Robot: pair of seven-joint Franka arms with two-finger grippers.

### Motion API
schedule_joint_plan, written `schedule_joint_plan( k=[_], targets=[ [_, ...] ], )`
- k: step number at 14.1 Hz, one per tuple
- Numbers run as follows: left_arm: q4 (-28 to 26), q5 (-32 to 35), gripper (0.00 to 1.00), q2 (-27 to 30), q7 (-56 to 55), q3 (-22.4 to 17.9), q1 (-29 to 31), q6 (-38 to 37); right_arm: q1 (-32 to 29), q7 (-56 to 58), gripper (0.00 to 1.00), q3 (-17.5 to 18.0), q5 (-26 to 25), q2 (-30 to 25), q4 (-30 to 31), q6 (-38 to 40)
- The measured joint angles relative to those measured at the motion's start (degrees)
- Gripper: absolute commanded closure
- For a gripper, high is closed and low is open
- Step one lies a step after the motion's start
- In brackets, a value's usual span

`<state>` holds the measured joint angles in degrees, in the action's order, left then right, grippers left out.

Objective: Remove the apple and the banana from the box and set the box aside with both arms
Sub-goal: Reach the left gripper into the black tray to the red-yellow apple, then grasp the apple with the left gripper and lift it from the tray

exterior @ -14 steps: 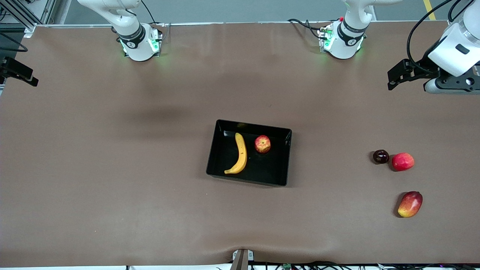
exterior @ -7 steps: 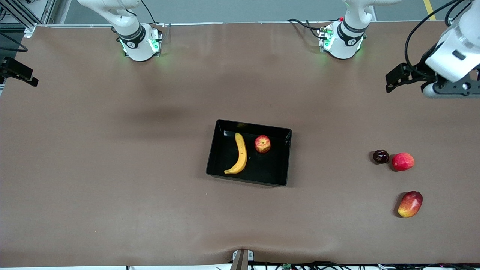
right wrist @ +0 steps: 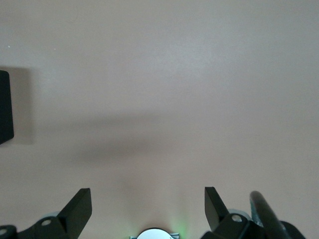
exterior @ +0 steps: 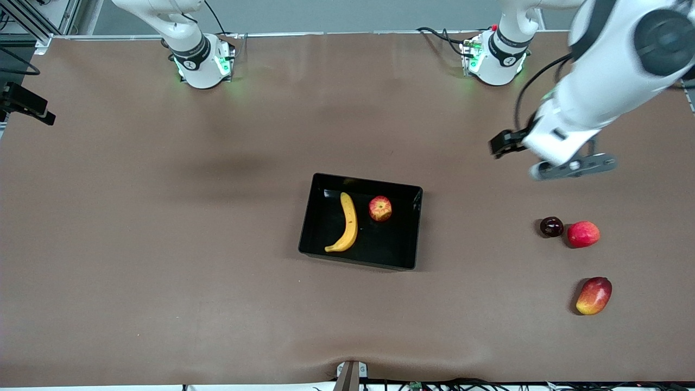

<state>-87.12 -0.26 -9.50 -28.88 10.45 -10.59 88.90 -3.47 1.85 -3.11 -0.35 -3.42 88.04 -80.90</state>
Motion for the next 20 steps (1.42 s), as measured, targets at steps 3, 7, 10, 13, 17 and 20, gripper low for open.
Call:
schedule_joint_plan(
  k=[3,7,10,13,17,20],
  targets=[
    [-2.3,0.0,0.0,-3.6,-5.8,0.2,-3.9,6.4,0.0,0.0,0.0,0.0,0.0,0.0,0.0,0.0],
    [-7.0,0.0,0.0,-8.0,-16.1,0.2,-9.6,18.6,0.0,0.0,0.0,-0.1,0.0,0.0,0.0,0.0],
    [-7.7,0.0,0.0,-13.5,-23.4,0.2,-13.9,29.8,0.0,0.0,0.0,-0.1,0.0,0.0,0.0,0.0],
    [-7.6,0.0,0.0,-19.7,-25.6,0.1,-16.6,38.6,0.0,0.0,0.0,-0.1,0.0,0.0,0.0,0.0],
    [-7.5,0.0,0.0,-25.6,-25.6,0.1,-17.8,42.6,0.0,0.0,0.0,-0.1,0.0,0.0,0.0,0.0],
    [-7.5,0.0,0.0,-28.5,-25.6,0.1,-18.3,43.7,0.0,0.0,0.0,-0.1,0.0,0.0,0.0,0.0]
  ],
)
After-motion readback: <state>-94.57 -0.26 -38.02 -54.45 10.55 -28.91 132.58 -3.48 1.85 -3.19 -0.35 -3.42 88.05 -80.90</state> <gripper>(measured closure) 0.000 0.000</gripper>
